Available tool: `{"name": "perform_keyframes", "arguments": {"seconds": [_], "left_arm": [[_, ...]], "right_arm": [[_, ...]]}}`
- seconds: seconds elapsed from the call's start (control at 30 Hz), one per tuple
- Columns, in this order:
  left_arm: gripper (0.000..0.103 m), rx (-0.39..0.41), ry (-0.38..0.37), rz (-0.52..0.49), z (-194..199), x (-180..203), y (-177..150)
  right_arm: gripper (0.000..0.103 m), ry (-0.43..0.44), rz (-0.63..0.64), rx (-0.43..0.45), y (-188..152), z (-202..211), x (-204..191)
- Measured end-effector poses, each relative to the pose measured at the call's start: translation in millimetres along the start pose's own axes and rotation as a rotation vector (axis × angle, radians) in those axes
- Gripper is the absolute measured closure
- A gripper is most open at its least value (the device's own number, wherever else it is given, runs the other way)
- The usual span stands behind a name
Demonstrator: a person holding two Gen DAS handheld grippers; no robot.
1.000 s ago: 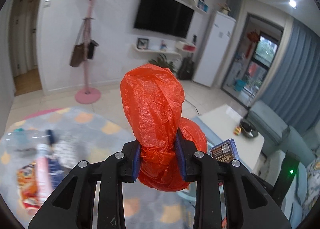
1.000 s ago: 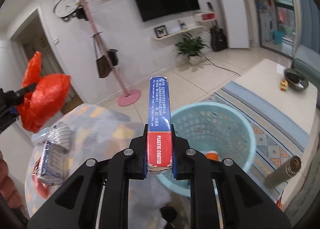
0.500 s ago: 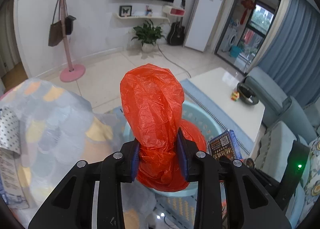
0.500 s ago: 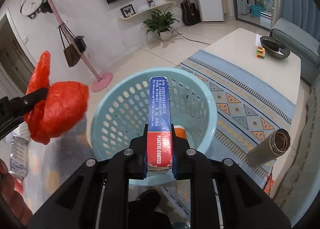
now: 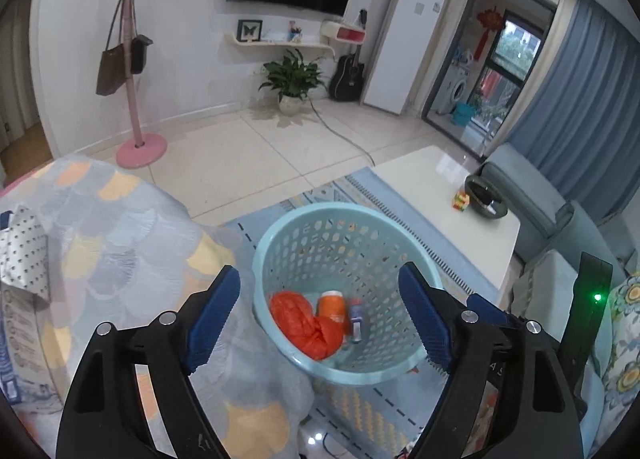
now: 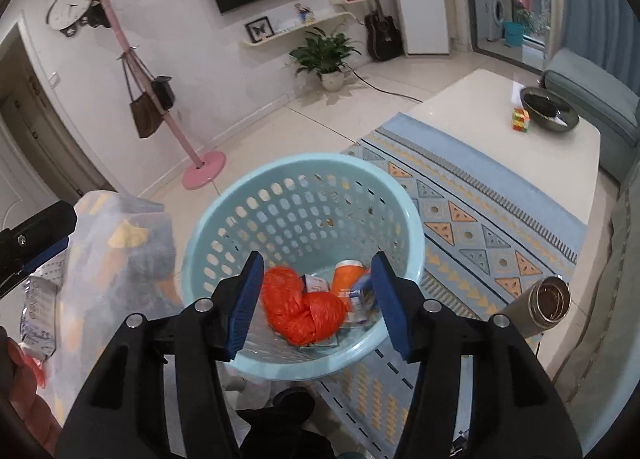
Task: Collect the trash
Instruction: 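Carry bag and box over the blue basket and open both tools, then grasp the pink bag with left tool while right tool grasps blue milk carton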
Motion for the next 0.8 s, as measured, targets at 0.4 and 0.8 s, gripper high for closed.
{"name": "perform_keyframes", "arguments": {"seconds": [0.4, 0.8], "left_arm": [[0.023, 0.135, -0.021, 0.071, 89, -47, -12], [0.023, 0.217, 0.191, 0.205, 171, -160, -67]], "right_arm": [[0.051, 0.115, 0.153, 0.065, 3, 41, -81], [0.051, 0.333, 0.323, 0.033, -20, 53, -204]]}}
Point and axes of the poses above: each gripper's, at about its wrist camera, not at the fingertips, and z roughly against the way its jaws point, x to its right, y to its top, the point moved 1 cm from there along -z, roughly the way its jaws point, and after that the axes turned 7 degrees about y, right-handed, at the moved point
